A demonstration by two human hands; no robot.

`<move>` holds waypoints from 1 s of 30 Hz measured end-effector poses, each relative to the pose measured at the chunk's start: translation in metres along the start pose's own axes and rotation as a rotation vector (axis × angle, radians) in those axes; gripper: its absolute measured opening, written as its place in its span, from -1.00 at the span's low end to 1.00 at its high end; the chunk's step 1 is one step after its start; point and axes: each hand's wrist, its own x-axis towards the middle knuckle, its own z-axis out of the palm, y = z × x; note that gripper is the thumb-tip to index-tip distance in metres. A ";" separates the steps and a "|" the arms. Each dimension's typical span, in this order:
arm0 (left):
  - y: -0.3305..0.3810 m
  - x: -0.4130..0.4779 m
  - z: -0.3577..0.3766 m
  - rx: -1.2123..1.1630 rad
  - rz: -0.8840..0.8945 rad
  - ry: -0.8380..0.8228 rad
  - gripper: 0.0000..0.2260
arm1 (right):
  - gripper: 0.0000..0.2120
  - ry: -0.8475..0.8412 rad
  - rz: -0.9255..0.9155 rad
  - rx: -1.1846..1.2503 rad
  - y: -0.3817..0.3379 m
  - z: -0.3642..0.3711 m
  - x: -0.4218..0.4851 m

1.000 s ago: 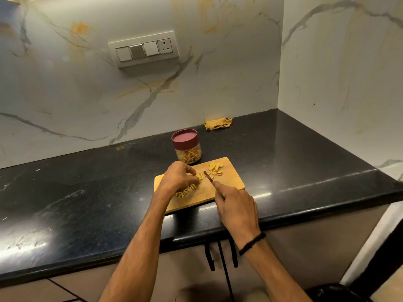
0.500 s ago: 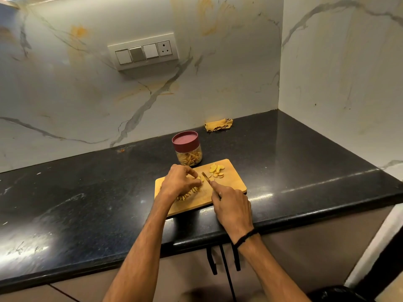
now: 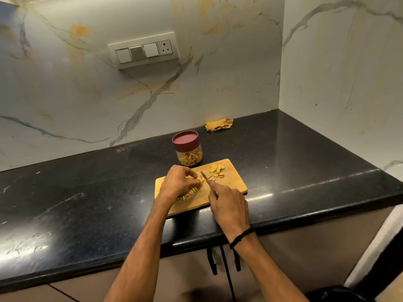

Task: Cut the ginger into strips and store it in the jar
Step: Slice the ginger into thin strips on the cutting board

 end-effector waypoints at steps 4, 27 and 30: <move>0.001 0.000 0.001 -0.037 -0.033 0.004 -0.82 | -0.61 -0.003 -0.013 -0.020 -0.005 0.009 0.008; 0.006 -0.005 -0.004 -0.040 -0.024 -0.011 -0.82 | -0.69 -0.018 -0.095 -0.176 -0.008 0.012 0.014; 0.008 -0.006 -0.003 -0.021 -0.030 -0.007 -0.81 | -0.71 -0.048 -0.100 -0.247 -0.012 0.011 0.013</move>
